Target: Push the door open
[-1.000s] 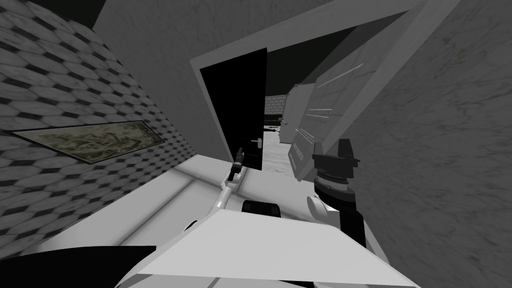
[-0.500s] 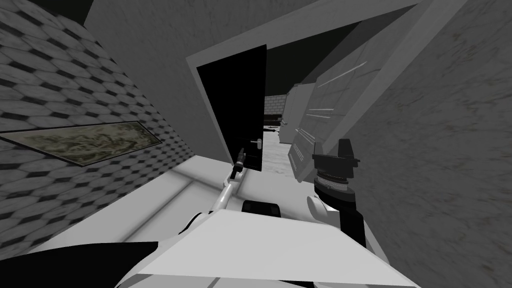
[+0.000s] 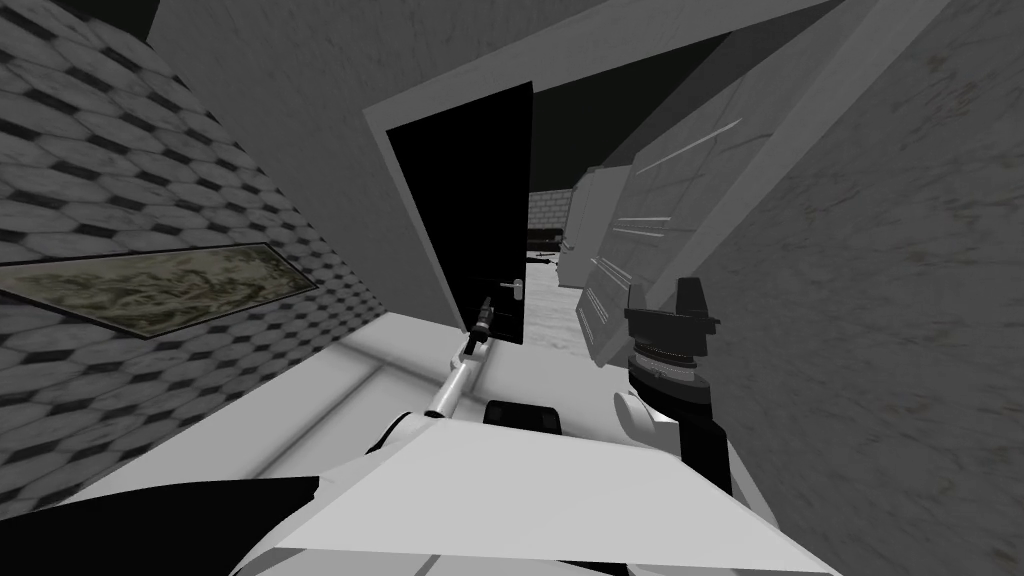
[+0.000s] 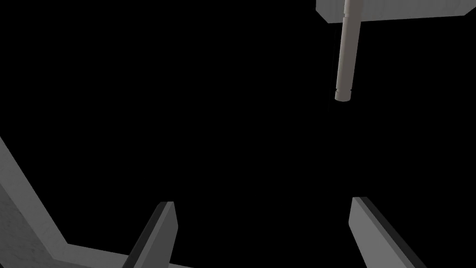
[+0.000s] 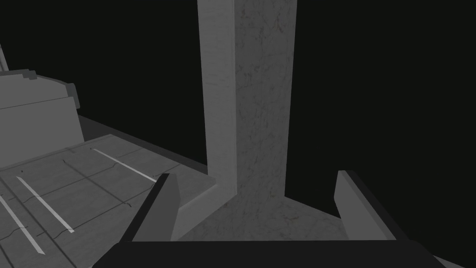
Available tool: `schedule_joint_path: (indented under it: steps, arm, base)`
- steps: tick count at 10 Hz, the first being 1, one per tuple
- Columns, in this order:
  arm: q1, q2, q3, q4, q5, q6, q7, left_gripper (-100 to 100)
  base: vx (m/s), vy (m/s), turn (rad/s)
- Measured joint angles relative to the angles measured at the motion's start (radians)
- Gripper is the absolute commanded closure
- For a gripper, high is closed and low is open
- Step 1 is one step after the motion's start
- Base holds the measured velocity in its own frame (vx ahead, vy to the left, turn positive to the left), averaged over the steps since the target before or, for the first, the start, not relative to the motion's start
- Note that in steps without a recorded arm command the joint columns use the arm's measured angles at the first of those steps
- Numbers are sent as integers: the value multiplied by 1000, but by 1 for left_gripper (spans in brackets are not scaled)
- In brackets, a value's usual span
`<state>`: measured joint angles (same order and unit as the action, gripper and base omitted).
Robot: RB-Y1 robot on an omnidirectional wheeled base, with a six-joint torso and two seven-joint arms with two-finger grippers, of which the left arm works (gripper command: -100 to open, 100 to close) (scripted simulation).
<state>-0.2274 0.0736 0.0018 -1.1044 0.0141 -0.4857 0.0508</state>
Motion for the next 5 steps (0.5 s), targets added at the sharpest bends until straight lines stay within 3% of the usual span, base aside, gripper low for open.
schedule_joint_path:
  steps: [5]
  arm:
    - [-93,-4,1,157,9,-4,-2,-100]
  base:
    - [78,1,-17]
